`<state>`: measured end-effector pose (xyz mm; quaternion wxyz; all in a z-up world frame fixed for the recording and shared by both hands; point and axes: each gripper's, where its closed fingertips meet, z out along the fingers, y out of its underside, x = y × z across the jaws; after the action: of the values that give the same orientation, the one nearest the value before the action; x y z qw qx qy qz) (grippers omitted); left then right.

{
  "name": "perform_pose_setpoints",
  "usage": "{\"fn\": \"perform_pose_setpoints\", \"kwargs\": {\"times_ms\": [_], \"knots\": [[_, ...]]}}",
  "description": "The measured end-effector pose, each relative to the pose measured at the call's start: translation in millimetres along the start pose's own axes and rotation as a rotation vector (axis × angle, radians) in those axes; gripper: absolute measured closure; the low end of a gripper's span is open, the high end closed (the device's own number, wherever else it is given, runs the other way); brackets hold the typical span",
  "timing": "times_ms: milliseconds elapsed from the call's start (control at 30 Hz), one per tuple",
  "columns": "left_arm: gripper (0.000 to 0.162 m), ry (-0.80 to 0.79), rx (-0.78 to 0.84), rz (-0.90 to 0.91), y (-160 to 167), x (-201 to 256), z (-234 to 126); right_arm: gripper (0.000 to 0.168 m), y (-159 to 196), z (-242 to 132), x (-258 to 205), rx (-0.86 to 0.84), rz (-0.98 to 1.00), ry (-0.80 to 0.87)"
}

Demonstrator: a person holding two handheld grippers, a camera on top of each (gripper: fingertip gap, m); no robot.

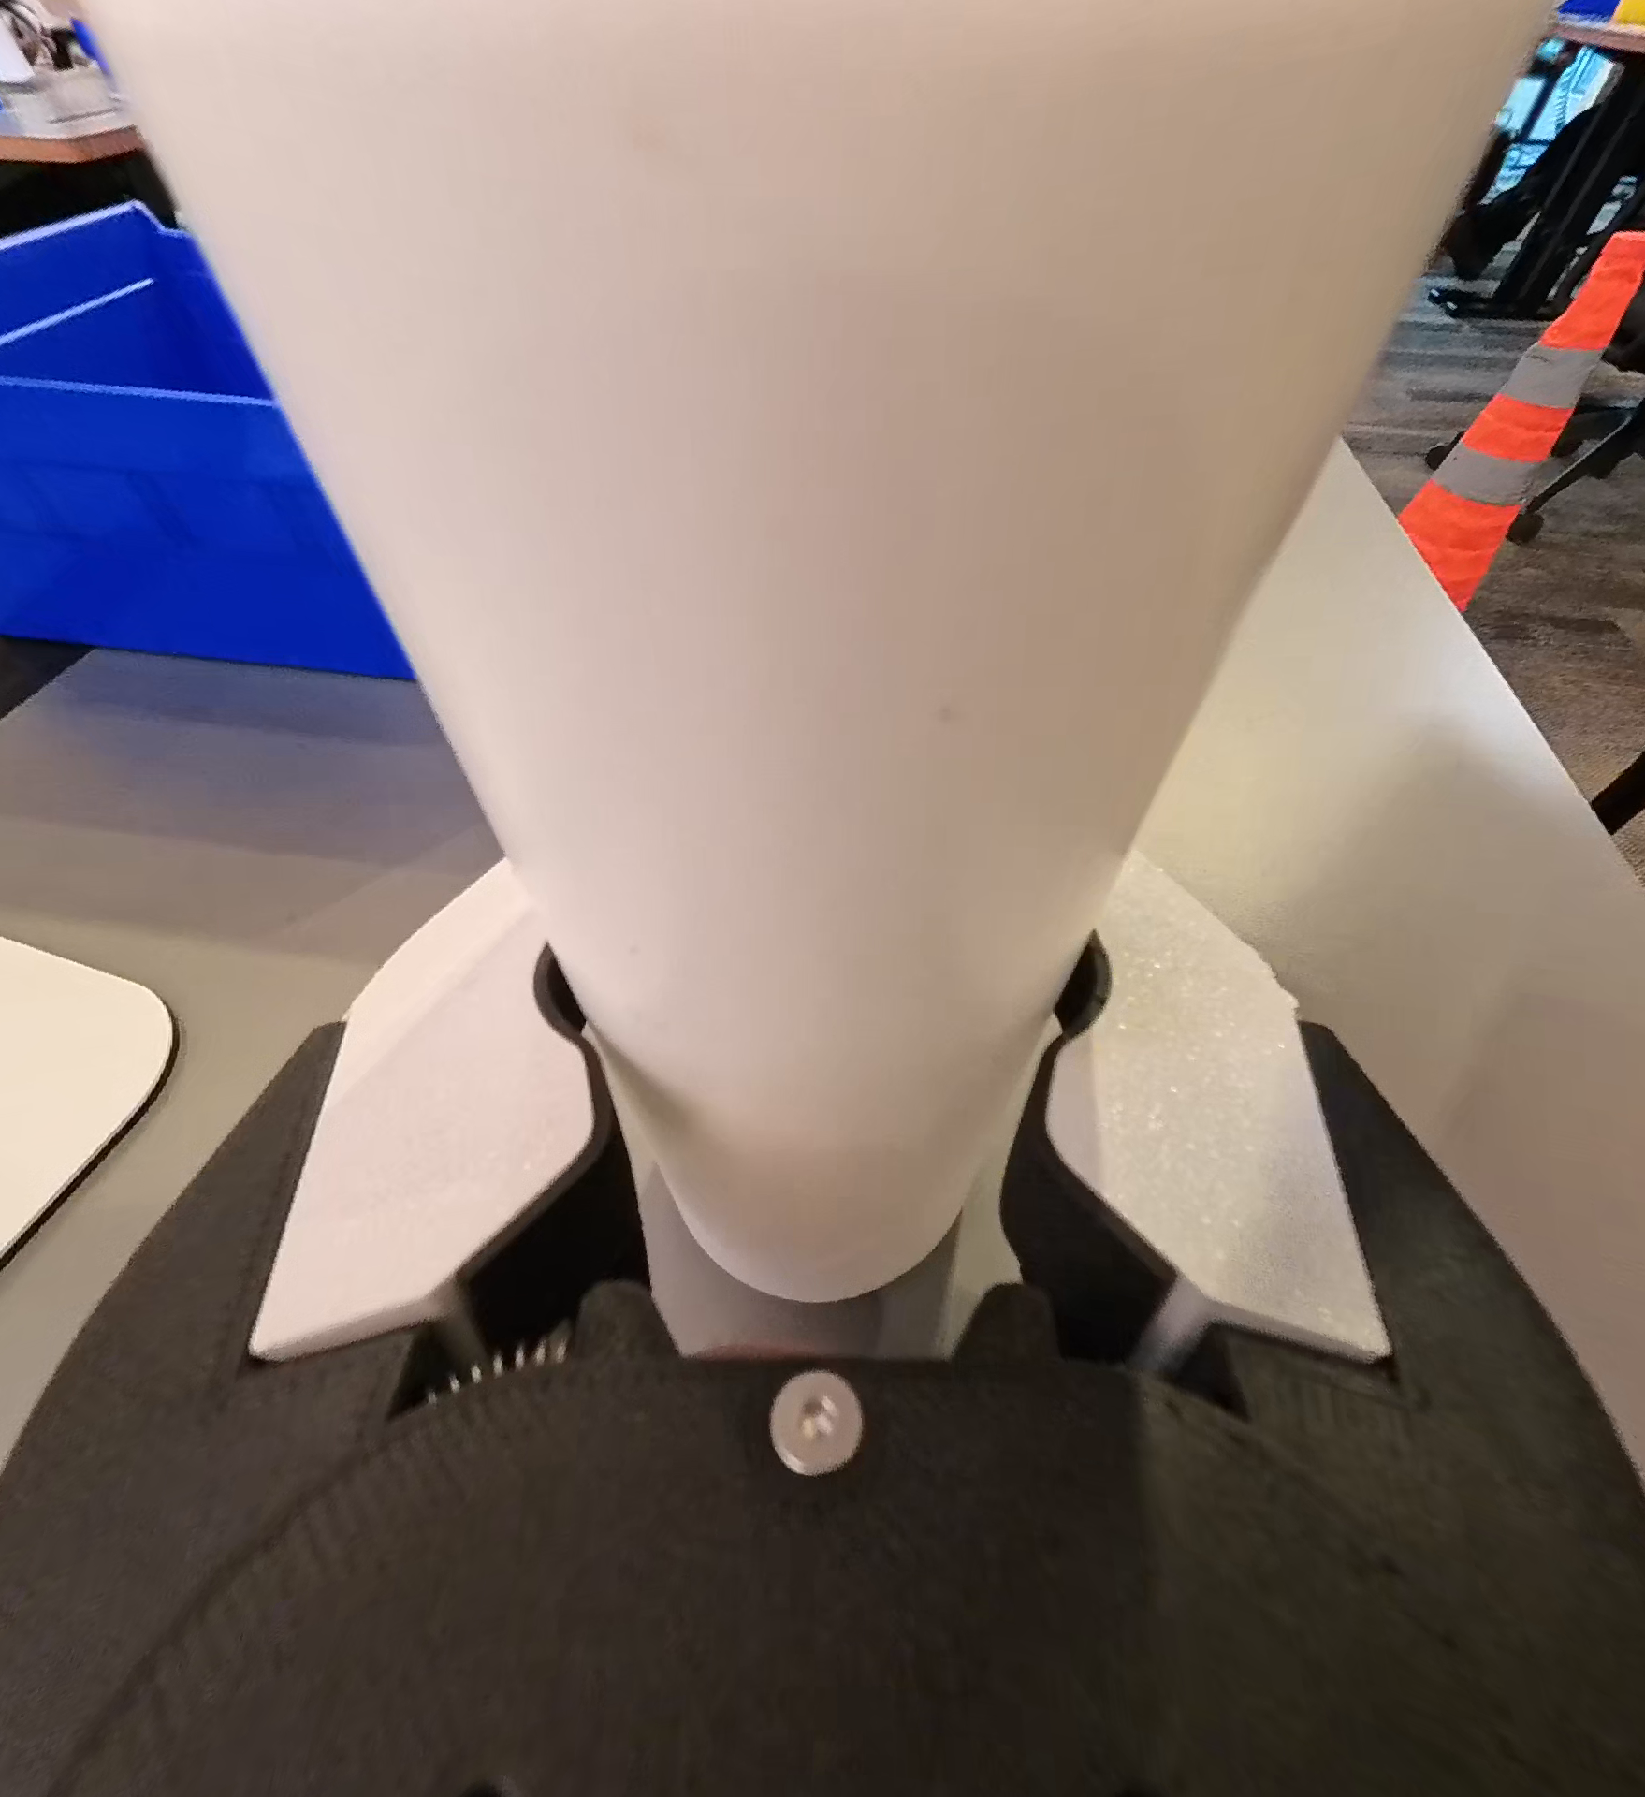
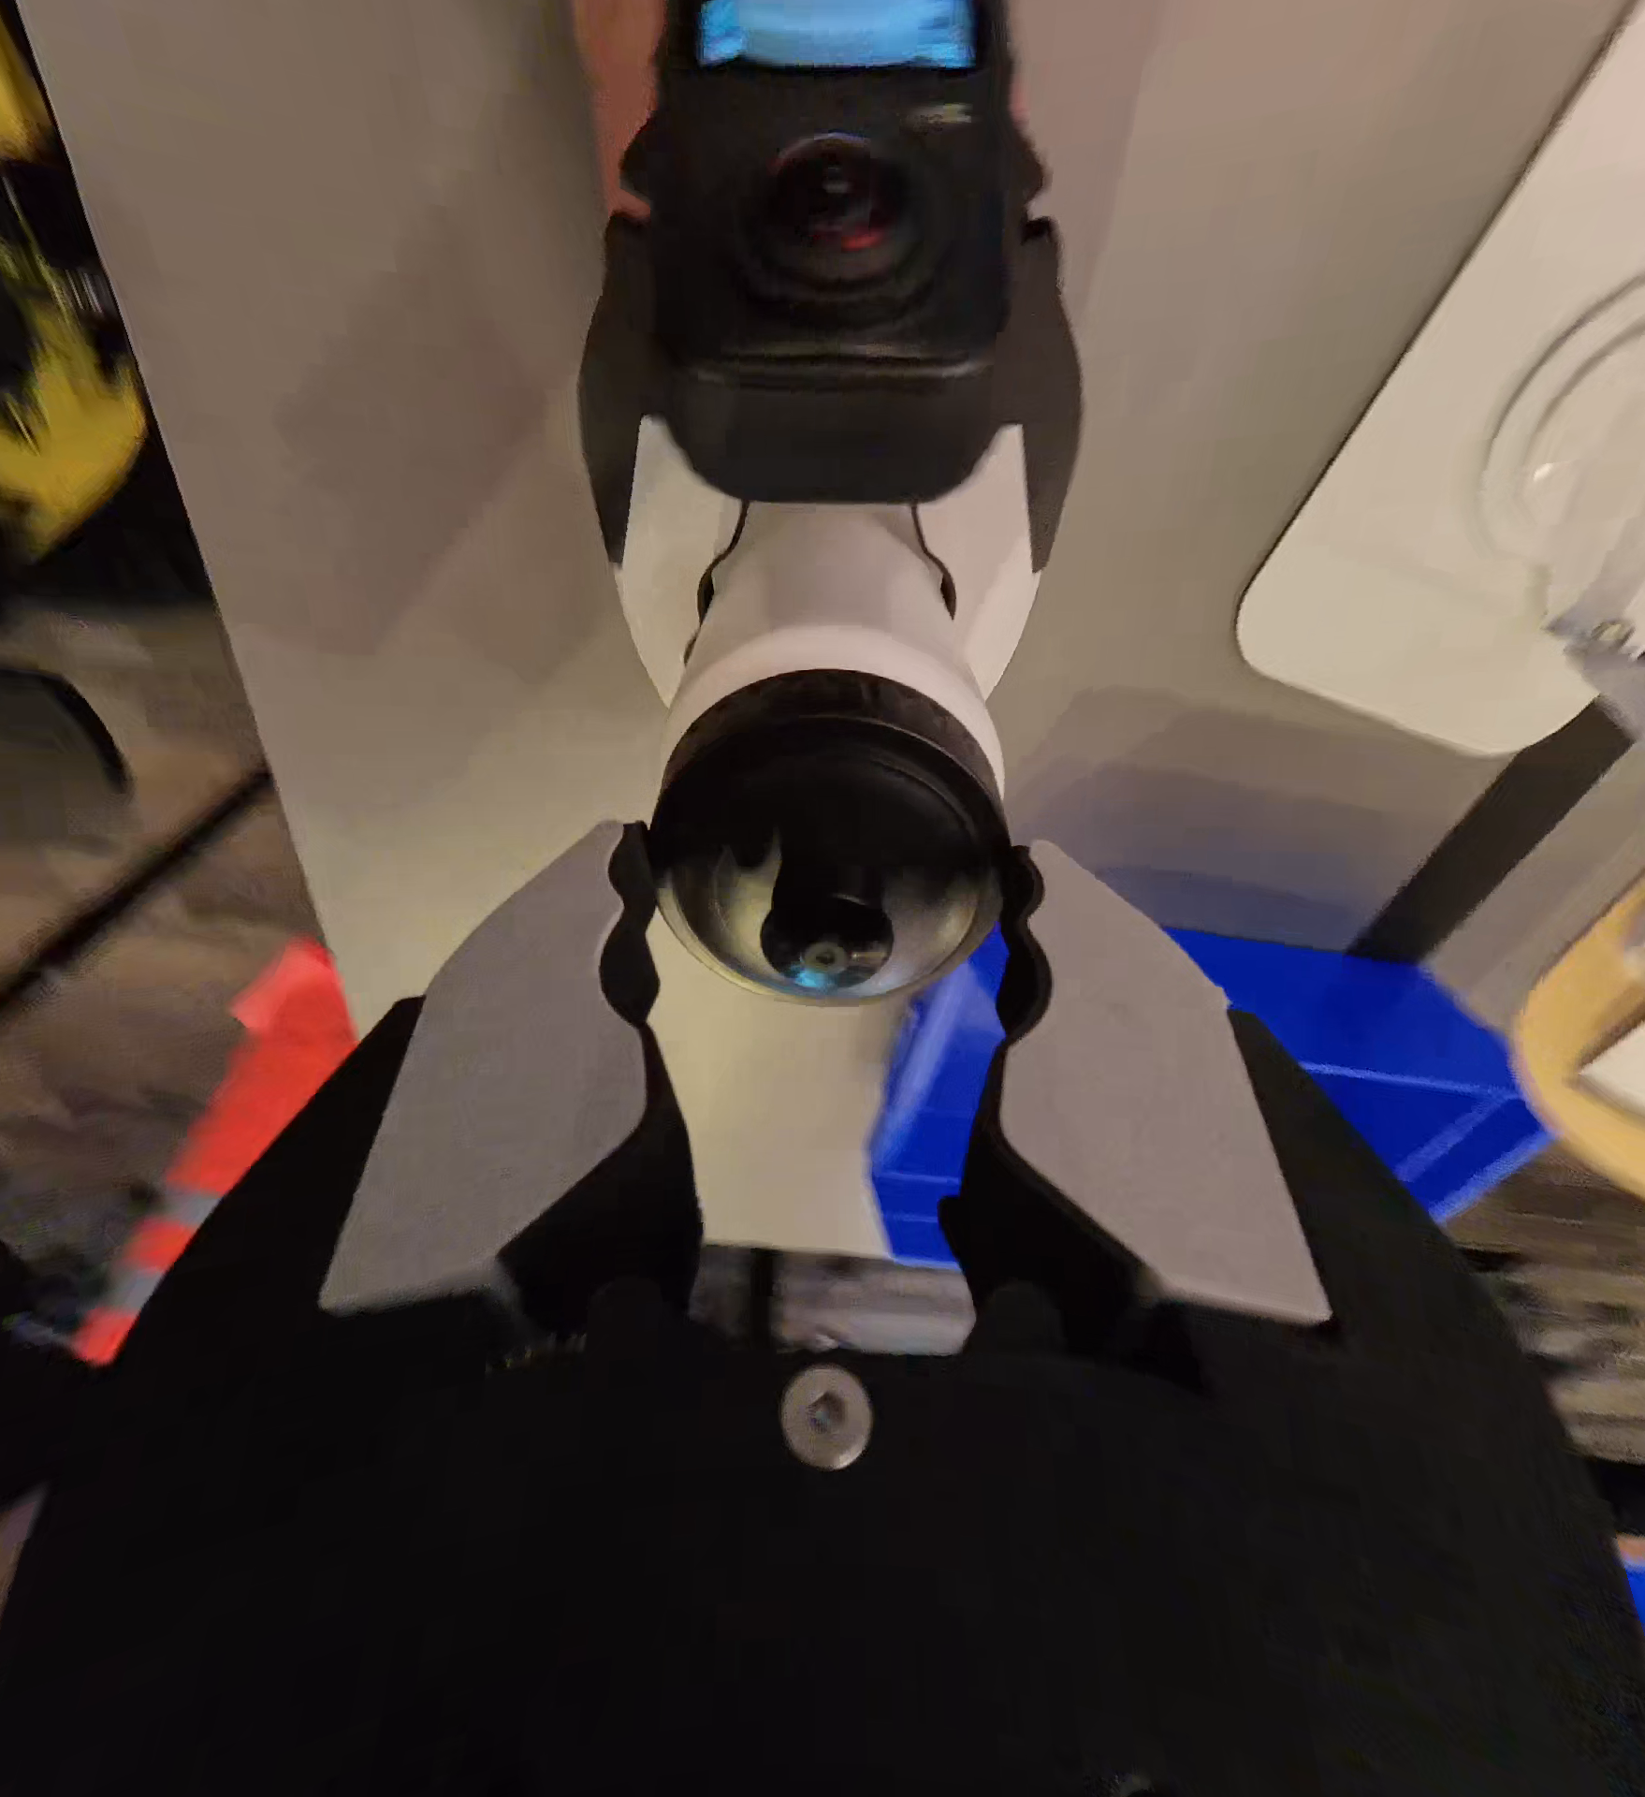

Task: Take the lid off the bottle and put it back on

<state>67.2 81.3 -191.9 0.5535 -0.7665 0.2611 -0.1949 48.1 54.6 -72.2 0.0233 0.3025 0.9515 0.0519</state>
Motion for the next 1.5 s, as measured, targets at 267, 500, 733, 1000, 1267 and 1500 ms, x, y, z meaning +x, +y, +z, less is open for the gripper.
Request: {"fn": "perform_pose_setpoints", "kwargs": {"times_ms": [267,500,733,1000,1267,1500], "knots": [[0.066,0.002,0.001,0.001,0.1,-0.2,0.0,0.096,5.6,-2.8,3.6,-0.416,-0.396,0.161],[0.065,0.006,0.003,-0.005,0.1,-0.1,-0.2,0.069,-3.0,-1.2,-2.0,-0.105,0.067,0.076],[0.065,0.007,0.007,-0.015,0.1,-1.1,-0.8,0.097,-0.8,3.3,0.2,0.224,0.488,-0.077],[0.065,0.002,0.002,-0.006,0.4,-0.5,-0.3,0.097,-1.8,4.3,-1.8,0.267,0.46,-0.056],[0.066,0.002,-0.005,0.005,0.7,0.3,0.0,0.097,7.2,3.4,-1.9,-0.091,-0.082,0.007],[0.066,0.006,0.005,-0.021,0.9,-3.4,-2.5,0.097,8.0,-3.7,12.6,-0.484,-0.456,0.232]]}}
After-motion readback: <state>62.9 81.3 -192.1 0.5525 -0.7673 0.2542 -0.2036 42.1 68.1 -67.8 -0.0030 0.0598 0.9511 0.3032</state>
